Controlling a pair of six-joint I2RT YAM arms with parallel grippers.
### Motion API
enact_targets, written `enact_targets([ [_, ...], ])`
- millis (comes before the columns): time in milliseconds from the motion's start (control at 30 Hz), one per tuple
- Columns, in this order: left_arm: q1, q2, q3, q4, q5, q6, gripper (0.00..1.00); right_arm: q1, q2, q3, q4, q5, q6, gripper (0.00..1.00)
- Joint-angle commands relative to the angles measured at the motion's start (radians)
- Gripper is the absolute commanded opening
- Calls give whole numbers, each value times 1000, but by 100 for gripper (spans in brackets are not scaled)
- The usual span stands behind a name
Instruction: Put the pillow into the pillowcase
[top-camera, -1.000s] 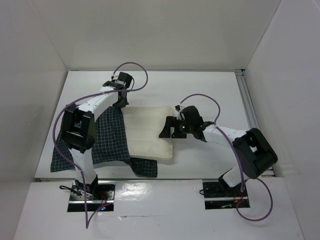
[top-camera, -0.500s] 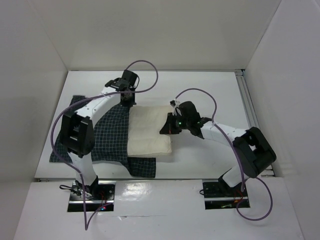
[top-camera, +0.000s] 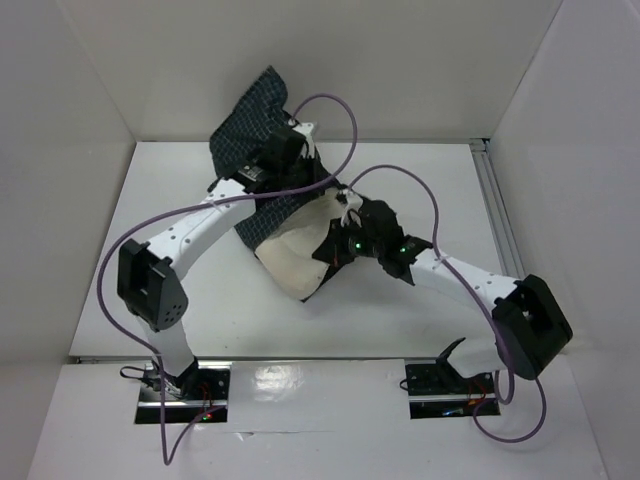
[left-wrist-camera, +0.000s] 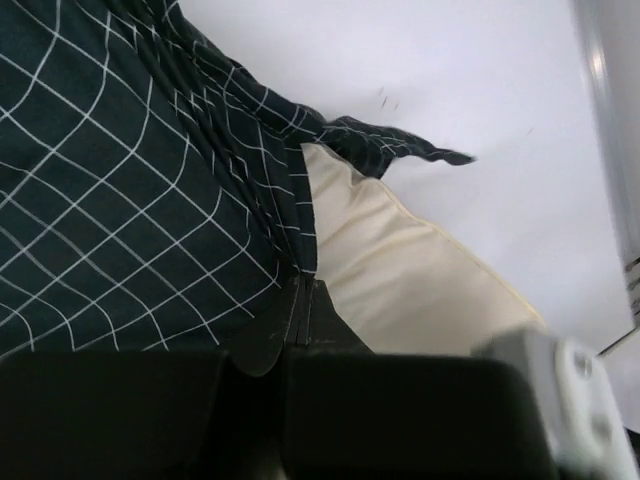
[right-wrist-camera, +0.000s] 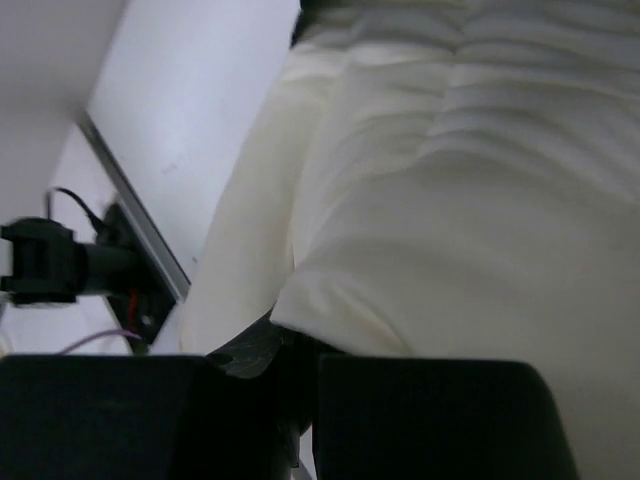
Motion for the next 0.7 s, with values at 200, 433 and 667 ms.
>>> enact_targets([
  [200,-51,151,90,-66,122,-36,21,50,-214,-123,3,178,-69,0],
  [433,-51,302,192,-46,156,-36,0,59,-335,-220,3,221,-28,0],
  [667,-51,282,180,-50,43,-16,13,68,-341,-241,-31,292,-48,0],
])
